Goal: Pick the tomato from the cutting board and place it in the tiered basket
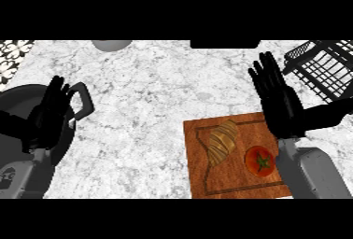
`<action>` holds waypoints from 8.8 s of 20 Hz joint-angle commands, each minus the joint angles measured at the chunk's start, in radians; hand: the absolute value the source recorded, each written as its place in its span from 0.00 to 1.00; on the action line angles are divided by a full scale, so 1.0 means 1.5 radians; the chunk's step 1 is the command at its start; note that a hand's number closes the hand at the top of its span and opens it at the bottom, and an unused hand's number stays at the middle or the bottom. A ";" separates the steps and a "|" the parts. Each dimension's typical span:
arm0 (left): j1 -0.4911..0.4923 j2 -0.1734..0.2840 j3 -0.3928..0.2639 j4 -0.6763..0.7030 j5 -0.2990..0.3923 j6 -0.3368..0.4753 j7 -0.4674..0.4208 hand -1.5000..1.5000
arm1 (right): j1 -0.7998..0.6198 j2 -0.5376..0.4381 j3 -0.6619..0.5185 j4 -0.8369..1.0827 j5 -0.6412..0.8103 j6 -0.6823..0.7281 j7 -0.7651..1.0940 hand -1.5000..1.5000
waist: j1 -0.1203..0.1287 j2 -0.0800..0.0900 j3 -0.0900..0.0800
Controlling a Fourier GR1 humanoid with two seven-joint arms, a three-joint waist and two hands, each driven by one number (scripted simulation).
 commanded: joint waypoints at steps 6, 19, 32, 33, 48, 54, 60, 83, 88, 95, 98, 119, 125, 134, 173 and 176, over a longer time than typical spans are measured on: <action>0.015 -0.008 -0.127 -0.021 -0.105 -0.068 -0.054 0.50 | 0.029 0.039 0.053 0.016 0.228 -0.225 -0.055 0.00 | -0.010 0.001 -0.005; 0.055 -0.039 -0.151 0.002 -0.133 -0.073 -0.075 0.50 | 0.130 -0.045 0.172 -0.080 0.528 -0.361 0.084 0.00 | -0.022 -0.008 -0.008; 0.071 -0.052 -0.156 -0.005 -0.135 -0.060 -0.071 0.50 | 0.180 -0.301 0.266 -0.173 0.709 0.003 0.507 0.00 | -0.036 -0.015 -0.016; 0.058 -0.047 -0.147 0.005 -0.123 -0.072 -0.062 0.50 | 0.154 -0.284 0.285 -0.200 0.723 0.034 0.557 0.00 | -0.026 -0.010 -0.015; 0.065 -0.062 -0.158 0.003 -0.144 -0.076 -0.080 0.50 | 0.111 -0.179 0.330 -0.382 0.877 0.286 0.964 0.00 | -0.010 -0.001 -0.007; 0.057 -0.072 -0.165 -0.029 -0.147 -0.070 -0.052 0.50 | 0.139 -0.104 0.307 -0.345 0.888 0.304 0.963 0.00 | -0.003 0.001 -0.005; 0.060 -0.064 -0.153 -0.050 -0.142 -0.086 -0.031 0.50 | 0.167 -0.040 0.312 -0.308 0.963 0.294 0.915 0.00 | -0.001 0.001 -0.004; 0.058 -0.130 -0.120 0.021 -0.209 -0.096 -0.079 0.50 | 0.237 0.063 0.134 -0.148 1.014 0.249 0.670 0.00 | -0.002 0.002 -0.004; 0.036 -0.105 -0.096 -0.004 -0.182 -0.132 -0.043 0.50 | 0.181 0.069 0.112 -0.088 1.030 0.146 0.567 1.00 | 0.000 0.003 -0.004; 0.019 -0.136 -0.085 -0.008 -0.213 -0.126 -0.007 0.50 | 0.240 0.076 0.126 -0.113 1.073 0.131 0.542 1.00 | -0.002 0.002 -0.004; 0.052 -0.113 -0.073 -0.024 -0.216 -0.154 -0.037 0.50 | 0.252 0.083 0.152 -0.170 1.113 0.153 0.569 1.00 | -0.002 0.002 -0.004; 0.075 -0.147 -0.094 -0.040 -0.238 -0.115 -0.045 0.50 | 0.299 -0.272 -0.586 -0.179 0.590 0.179 0.366 1.00 | -0.006 0.001 -0.004; 0.043 -0.125 -0.064 -0.016 -0.214 -0.158 -0.034 0.50 | 0.139 -0.368 -0.574 -0.097 0.558 0.239 0.450 1.00 | 0.004 0.004 -0.004; 0.047 -0.135 -0.073 0.016 -0.232 -0.168 -0.075 0.50 | -0.150 -0.477 -0.436 0.163 0.586 0.230 0.502 1.00 | 0.019 0.007 -0.004; 0.047 -0.152 -0.084 -0.040 -0.251 -0.163 -0.022 0.50 | -0.579 -0.377 -0.528 0.872 0.537 0.002 0.292 0.00 | 0.036 0.016 -0.002; 0.038 -0.142 -0.059 0.009 -0.243 -0.174 -0.071 0.50 | -0.566 -0.382 -0.518 0.851 0.553 -0.069 0.263 0.00 | 0.028 0.017 -0.003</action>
